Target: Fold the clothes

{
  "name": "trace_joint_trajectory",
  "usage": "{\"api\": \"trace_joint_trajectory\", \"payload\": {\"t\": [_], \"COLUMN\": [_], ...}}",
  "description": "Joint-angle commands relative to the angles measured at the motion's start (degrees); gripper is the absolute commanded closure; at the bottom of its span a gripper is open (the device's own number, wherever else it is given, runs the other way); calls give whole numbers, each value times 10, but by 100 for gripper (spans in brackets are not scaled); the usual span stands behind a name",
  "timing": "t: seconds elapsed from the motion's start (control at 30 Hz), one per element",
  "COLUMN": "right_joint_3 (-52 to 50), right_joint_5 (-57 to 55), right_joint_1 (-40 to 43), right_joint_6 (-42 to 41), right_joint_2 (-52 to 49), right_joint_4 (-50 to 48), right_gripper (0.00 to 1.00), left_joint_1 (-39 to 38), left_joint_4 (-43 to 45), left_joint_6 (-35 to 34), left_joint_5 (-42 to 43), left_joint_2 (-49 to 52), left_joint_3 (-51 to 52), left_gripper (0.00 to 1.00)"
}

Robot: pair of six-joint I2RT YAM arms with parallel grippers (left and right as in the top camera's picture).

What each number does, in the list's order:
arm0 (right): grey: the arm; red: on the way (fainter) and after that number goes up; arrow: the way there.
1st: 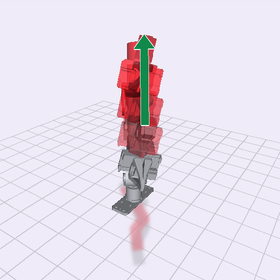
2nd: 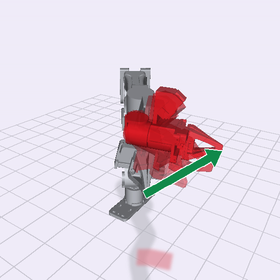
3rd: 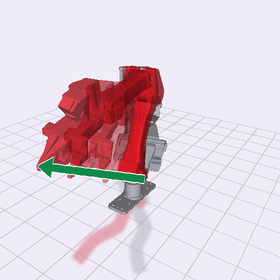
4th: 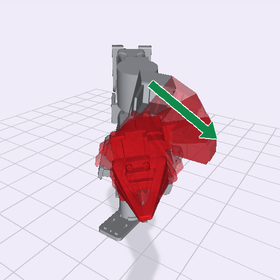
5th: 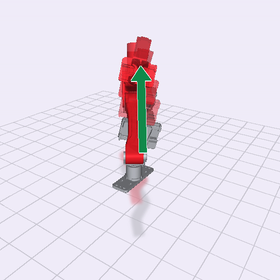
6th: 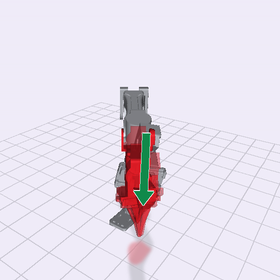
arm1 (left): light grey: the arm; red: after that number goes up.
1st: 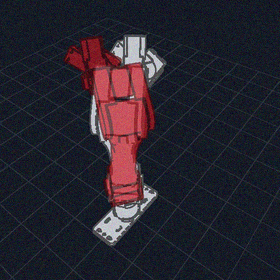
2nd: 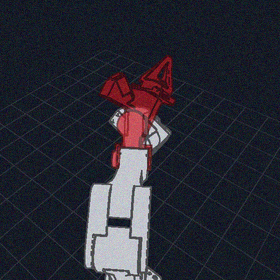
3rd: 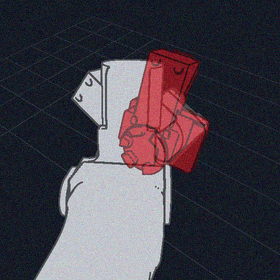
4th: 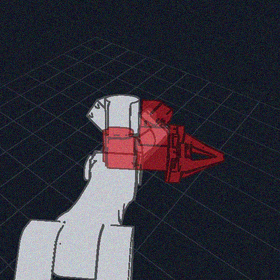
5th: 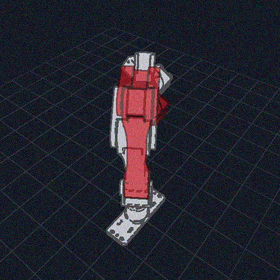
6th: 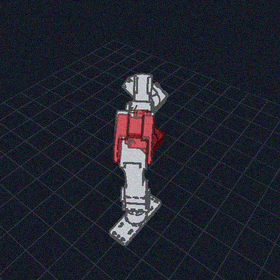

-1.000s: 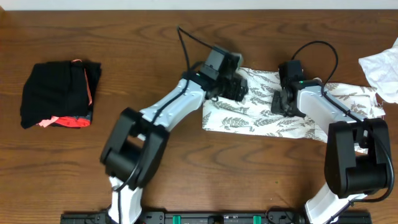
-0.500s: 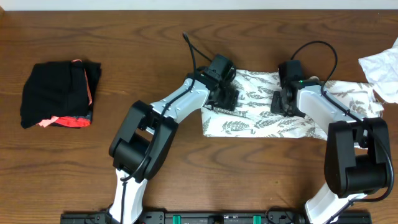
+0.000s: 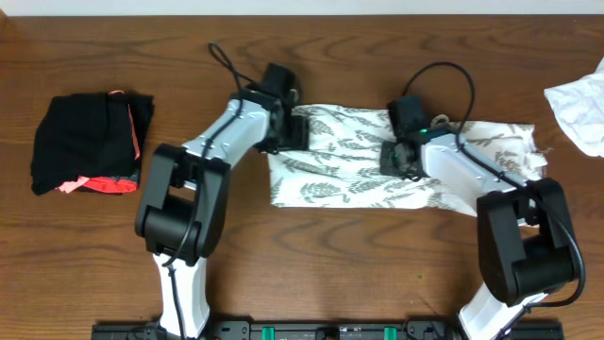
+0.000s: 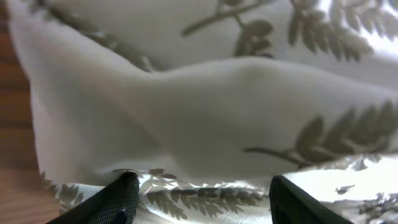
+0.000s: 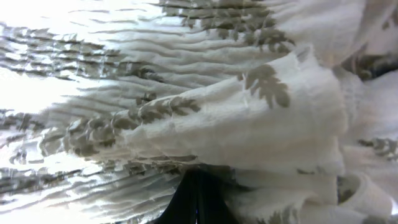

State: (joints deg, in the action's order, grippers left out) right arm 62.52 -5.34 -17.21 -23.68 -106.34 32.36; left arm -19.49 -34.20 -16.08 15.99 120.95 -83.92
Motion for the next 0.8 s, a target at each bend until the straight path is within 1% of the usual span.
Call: {"api": "trace_joint_trajectory", "payload": {"t": [0.0,0.07,0.2,0.23,0.27,0.3,0.37,0.47,0.53,0.6,0.63,0.67,0.77], "right_joint_3": [-6,-4,14,18,23,26,27,27,27,25,24,24,24], "right_joint_5": [3,1,-6,-6,-6,-6,-3,17,40,71,84,87,122], "right_joint_1": [-5,1,44,61,86,104,162,260,318,376,415,428,485], "right_joint_6": [-23,-26,-26,-26,-24,-24,-14,32,69,118,152,164,207], "right_joint_2": [-10,5,72,93,124,143,193,238,240,230,216,208,162], "right_joint_4": [3,3,9,10,14,16,19,31,45,59,67,68,67], "right_gripper": [99,98,87,83,74,68,62,62,60,55,51,50,36], "left_joint_1": [25,25,19,19,19,19,19,16,12,7,4,1,-9], "left_joint_4": [-18,-18,-11,-8,-4,-2,3,8,8,7,6,5,4], "left_joint_6": [6,7,11,11,10,10,10,10,10,10,10,10,10], "left_joint_5": [-45,-45,-45,-45,-45,-45,-45,-45,-45,-45,-45,-45,-45], "left_joint_2": [30,24,-12,-26,-43,-55,-89,-136,-156,-168,-170,-170,-170], "left_joint_3": [30,30,30,30,30,30,30,30,30,30,30,30,30], "left_gripper": [31,31,31,31,31,31,31,31,30,31,30,30,30]}}
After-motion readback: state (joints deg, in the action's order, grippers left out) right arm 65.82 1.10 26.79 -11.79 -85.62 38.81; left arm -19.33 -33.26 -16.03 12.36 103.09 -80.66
